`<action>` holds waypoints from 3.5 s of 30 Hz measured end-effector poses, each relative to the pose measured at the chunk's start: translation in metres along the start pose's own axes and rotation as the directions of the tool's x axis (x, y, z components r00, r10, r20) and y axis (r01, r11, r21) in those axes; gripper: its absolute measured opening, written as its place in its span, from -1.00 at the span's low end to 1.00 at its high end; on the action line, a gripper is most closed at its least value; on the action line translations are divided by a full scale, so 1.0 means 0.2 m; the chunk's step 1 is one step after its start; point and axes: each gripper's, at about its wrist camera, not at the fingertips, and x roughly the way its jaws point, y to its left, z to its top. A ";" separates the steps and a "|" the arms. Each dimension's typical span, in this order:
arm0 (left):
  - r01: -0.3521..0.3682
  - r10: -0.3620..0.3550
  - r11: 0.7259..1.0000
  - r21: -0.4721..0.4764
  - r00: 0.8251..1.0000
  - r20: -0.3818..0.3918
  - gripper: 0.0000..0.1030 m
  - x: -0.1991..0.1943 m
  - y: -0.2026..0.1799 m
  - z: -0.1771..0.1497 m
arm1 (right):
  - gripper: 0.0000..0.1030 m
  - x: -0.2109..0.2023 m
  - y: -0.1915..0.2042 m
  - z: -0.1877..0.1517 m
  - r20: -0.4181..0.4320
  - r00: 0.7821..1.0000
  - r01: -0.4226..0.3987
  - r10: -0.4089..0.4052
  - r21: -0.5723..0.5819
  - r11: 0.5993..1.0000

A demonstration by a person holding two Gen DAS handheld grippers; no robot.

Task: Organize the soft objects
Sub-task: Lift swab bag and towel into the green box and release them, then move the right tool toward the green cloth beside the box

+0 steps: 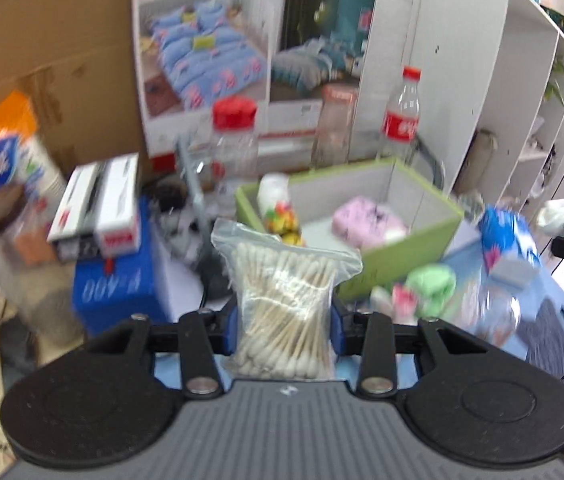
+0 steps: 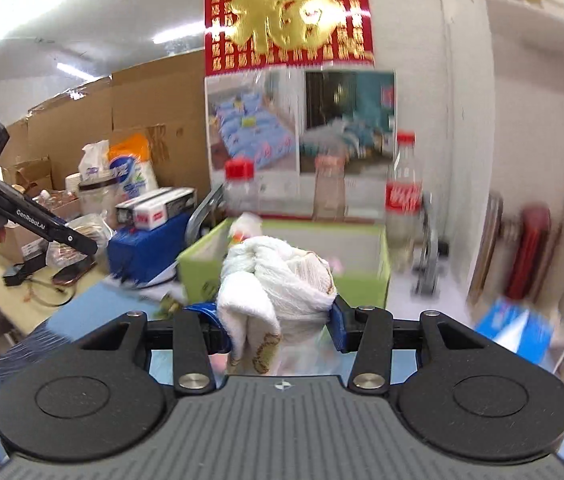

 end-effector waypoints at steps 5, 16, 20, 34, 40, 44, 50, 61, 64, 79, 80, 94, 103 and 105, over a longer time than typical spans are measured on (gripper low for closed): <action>0.027 -0.027 1.000 -0.006 0.999 -0.027 -0.23 0.34 -0.12 0.30 | -0.42 0.42 -0.14 0.25 -0.091 0.996 0.017 -0.022 -0.061 0.998; 0.046 -0.050 0.999 -0.024 0.985 -0.164 0.43 1.00 -0.13 0.40 | -0.29 1.10 -0.30 0.17 -0.328 0.943 -0.057 0.060 0.019 0.998; 0.070 -0.076 0.996 -0.049 0.988 -0.131 0.44 0.99 -0.10 0.39 | -0.18 1.13 -0.28 0.14 -0.339 0.939 -0.061 0.058 0.001 0.998; 0.073 -0.074 0.997 -0.026 0.996 -0.044 0.49 0.53 -0.23 0.14 | 0.05 0.81 -0.22 0.14 -0.293 0.954 -0.078 0.063 -0.041 0.996; 0.018 -0.021 0.998 -0.066 0.999 -0.042 0.51 0.35 -0.25 -0.12 | 0.09 0.72 -0.07 0.01 -0.403 0.910 -0.151 0.097 -0.107 0.983; 0.004 -0.013 0.990 -0.144 0.998 -0.059 0.51 0.24 -0.22 -0.30 | 0.11 0.77 -0.01 -0.06 -0.458 0.885 -0.156 0.079 -0.133 0.979; 0.032 -0.039 0.974 -0.223 0.999 -0.029 0.52 0.09 -0.19 -0.47 | 0.12 0.89 -0.04 -0.15 -0.540 0.841 -0.111 0.032 -0.114 0.987; 0.003 -0.012 0.962 -0.273 0.999 -0.035 0.54 0.09 -0.14 -0.57 | 0.15 0.59 -0.48 -0.21 -0.477 0.840 0.240 -0.258 -0.100 0.966; -0.004 -0.007 0.957 -0.289 0.999 -0.038 0.54 0.09 -0.14 -0.57 | 0.16 0.41 -0.48 -0.19 -0.385 0.901 0.218 -0.200 0.003 0.976; -0.080 0.070 0.954 -0.289 0.997 -0.046 0.59 0.00 -0.13 -0.67 | 0.18 0.64 -0.36 -0.20 -0.476 0.877 0.100 -0.069 0.039 0.994; -0.089 0.077 0.952 -0.291 0.996 -0.053 0.59 0.01 -0.13 -0.67 | 0.18 0.65 -0.35 -0.20 -0.482 0.874 0.100 -0.070 0.037 0.994; -0.106 0.078 0.930 -0.352 0.993 -0.093 0.62 0.05 -0.03 -0.74 | 0.18 0.67 0.23 -0.10 -0.445 0.895 -0.134 -0.037 -0.346 0.929; -0.126 0.099 0.928 -0.351 0.991 -0.094 0.81 0.08 0.03 -0.78 | 0.18 0.37 0.36 -0.22 -0.328 0.941 -0.174 0.085 -0.253 0.952; -0.144 0.120 0.928 -0.344 0.989 -0.091 0.81 0.10 0.05 -0.76 | 0.18 0.30 0.36 -0.26 -0.289 0.953 -0.153 0.089 -0.208 0.966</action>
